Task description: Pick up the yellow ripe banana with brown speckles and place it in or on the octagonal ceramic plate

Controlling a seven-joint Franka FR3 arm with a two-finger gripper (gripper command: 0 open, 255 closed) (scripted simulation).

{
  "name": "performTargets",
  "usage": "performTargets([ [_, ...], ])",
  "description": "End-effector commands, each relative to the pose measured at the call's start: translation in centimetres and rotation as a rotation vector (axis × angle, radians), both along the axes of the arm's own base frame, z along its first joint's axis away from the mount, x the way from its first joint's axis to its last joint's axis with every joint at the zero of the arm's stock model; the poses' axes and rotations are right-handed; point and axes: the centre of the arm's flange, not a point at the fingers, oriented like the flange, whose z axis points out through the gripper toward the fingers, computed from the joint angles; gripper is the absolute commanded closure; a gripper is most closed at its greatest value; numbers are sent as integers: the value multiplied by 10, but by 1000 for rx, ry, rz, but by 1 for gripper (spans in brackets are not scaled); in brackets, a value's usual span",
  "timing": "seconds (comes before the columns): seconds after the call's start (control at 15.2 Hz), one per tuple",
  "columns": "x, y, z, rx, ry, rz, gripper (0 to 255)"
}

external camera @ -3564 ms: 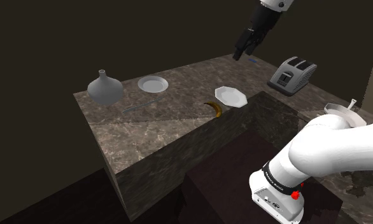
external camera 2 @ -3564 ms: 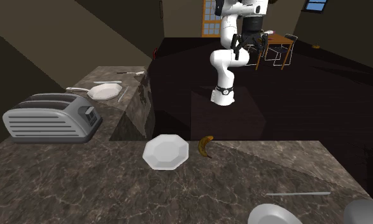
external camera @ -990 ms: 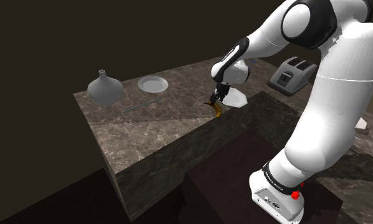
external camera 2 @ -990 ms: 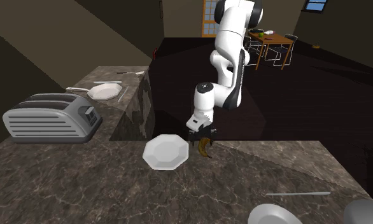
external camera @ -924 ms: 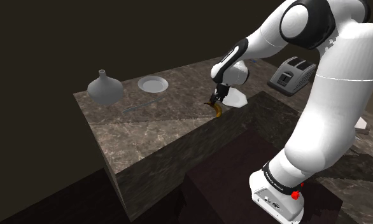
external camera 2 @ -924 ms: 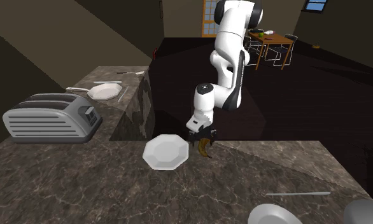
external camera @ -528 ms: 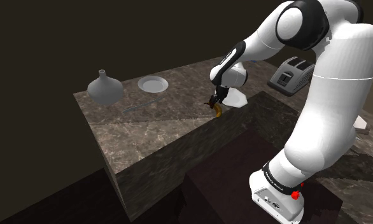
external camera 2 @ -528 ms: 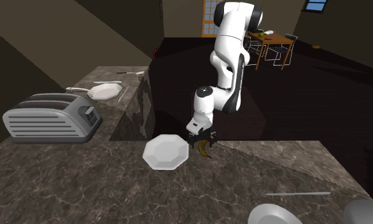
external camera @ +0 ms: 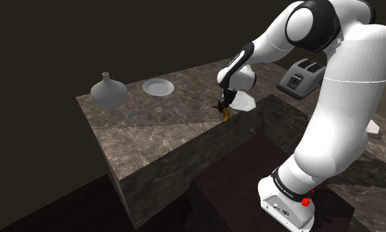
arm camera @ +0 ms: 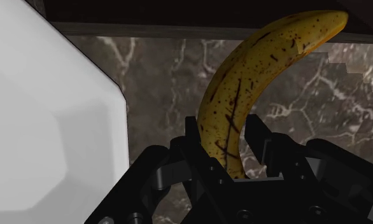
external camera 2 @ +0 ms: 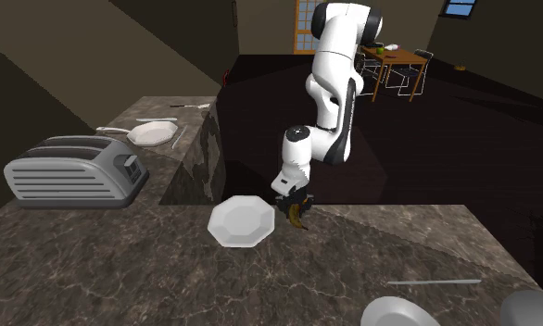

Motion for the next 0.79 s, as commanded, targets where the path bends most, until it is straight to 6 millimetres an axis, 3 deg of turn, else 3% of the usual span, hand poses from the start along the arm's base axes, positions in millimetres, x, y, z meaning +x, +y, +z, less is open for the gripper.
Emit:
performTargets([
  [0.0, 0, 0, 0, 0, 0, 0, 255],
  [0.26, 0, 0, 0, 0, 0, 0, 255],
  [0.73, 0, 0, 37, 0, 0, 0, 255],
])
